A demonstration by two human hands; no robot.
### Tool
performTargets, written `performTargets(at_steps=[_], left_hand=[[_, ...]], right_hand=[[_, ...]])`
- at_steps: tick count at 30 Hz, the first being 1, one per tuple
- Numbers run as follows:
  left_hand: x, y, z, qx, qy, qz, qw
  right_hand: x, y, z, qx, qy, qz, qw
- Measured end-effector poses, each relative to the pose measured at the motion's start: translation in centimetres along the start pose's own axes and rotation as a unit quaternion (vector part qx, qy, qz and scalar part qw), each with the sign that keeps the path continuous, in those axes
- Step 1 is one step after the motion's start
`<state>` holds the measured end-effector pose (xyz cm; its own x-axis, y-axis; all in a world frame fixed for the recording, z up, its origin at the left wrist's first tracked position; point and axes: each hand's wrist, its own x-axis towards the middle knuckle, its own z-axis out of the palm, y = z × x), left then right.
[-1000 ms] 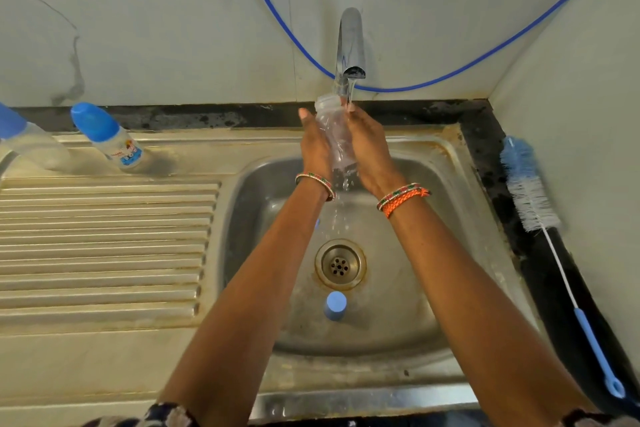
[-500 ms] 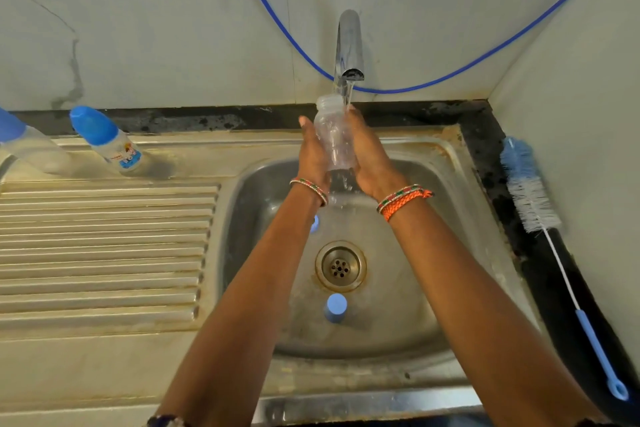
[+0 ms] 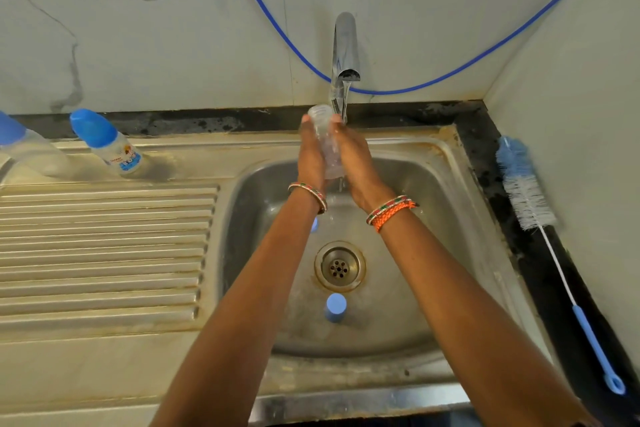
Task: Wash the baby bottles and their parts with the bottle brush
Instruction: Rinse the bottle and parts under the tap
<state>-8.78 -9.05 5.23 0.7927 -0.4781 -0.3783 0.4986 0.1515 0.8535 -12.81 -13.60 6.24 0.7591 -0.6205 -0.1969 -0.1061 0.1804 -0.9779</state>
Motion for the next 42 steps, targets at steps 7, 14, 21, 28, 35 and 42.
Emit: performTargets(at_steps=[7,14,21,28,35,42], left_hand=[[-0.2,-0.3,0.2,0.048,0.070,-0.017,0.996],[-0.7,-0.5,0.8,0.177,0.065,0.082,0.979],[0.5,-1.7,-2.6,0.159,-0.051,0.048,0.985],[0.1,-3.2,-4.4,0.108,-0.077,0.025,0.991],[0.5,-3.4,-4.9,0.059,-0.050,0.001,0.997],[0.8,-3.2,-5.3,0.084,-0.013,0.009,0.996]], right_hand=[[0.8,0.0,-0.9,0.071,-0.054,0.112,0.990],[1.2,0.1,-0.2,0.010,0.006,0.050,0.999],[0.9,0.2,-2.1,0.108,-0.126,0.139,0.976],[1.3,1.6,-2.8,0.058,-0.099,0.113,0.987],[1.0,1.8,-2.2,-0.137,-0.051,-0.031,0.989],[1.0,2.3,-2.3,-0.250,-0.003,-0.146,0.957]])
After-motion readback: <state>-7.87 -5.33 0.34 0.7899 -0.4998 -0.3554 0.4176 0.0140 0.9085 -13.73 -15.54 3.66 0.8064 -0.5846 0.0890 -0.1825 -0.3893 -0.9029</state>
